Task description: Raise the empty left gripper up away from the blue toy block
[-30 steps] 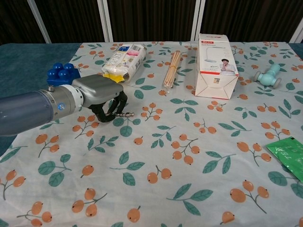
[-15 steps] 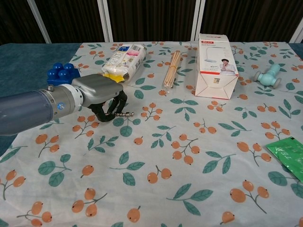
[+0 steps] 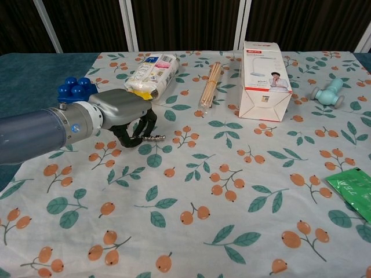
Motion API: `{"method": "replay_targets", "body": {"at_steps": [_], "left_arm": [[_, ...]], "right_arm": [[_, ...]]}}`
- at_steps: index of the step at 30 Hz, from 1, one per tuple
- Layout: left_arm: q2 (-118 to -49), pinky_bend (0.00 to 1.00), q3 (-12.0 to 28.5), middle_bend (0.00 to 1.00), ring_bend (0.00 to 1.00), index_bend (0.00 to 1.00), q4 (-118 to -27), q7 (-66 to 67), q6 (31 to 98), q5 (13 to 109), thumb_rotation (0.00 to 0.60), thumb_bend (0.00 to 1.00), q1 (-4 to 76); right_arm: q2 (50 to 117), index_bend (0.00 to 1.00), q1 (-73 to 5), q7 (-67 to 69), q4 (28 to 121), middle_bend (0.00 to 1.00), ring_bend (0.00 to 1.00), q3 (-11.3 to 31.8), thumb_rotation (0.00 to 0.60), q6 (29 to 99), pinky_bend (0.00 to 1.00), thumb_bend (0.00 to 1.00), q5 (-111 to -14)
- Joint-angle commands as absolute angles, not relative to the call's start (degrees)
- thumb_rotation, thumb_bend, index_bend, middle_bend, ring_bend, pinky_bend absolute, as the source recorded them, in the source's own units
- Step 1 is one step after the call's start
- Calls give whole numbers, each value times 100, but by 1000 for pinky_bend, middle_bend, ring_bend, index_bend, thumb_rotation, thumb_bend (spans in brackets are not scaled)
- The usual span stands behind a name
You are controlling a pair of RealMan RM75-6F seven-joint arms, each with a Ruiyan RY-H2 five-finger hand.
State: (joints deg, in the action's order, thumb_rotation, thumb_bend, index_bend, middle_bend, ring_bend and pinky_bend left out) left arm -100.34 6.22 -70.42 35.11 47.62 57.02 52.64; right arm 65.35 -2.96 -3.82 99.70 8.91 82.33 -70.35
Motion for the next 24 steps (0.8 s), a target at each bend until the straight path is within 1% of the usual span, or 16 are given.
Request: {"method": "replay_targets", "body": {"at_steps": [1, 6, 15, 20, 24], "left_arm": [[-10004, 136, 738, 560, 171, 530, -7104, 3358, 4836, 5747, 600, 420, 5262], [-9949, 136, 813, 560, 171, 530, -7148, 3328, 4840, 5727, 600, 420, 5295], [-9627, 136, 1224, 559, 171, 528, -7492, 3522, 4875, 5549, 600, 420, 5593], [-9204, 136, 1514, 560, 171, 529, -7996, 3761, 4927, 5388, 600, 420, 5829], [-8824, 136, 1570, 560, 171, 529, -8487, 3919, 4978, 5317, 600, 420, 5900]], "right_arm": [[6533, 29, -294, -383, 9973, 54, 114, 890, 600, 8239, 141, 15, -7043], [6533, 29, -293, -388, 9981, 55, 113, 888, 600, 8240, 141, 15, -7042], [6530, 29, -295, -380, 9994, 55, 114, 888, 600, 8229, 141, 15, -7034], [6526, 29, -296, -368, 10001, 55, 114, 890, 600, 8222, 141, 15, -7026], [6525, 29, -296, -365, 10006, 55, 114, 885, 600, 8220, 141, 15, -7036]]}}
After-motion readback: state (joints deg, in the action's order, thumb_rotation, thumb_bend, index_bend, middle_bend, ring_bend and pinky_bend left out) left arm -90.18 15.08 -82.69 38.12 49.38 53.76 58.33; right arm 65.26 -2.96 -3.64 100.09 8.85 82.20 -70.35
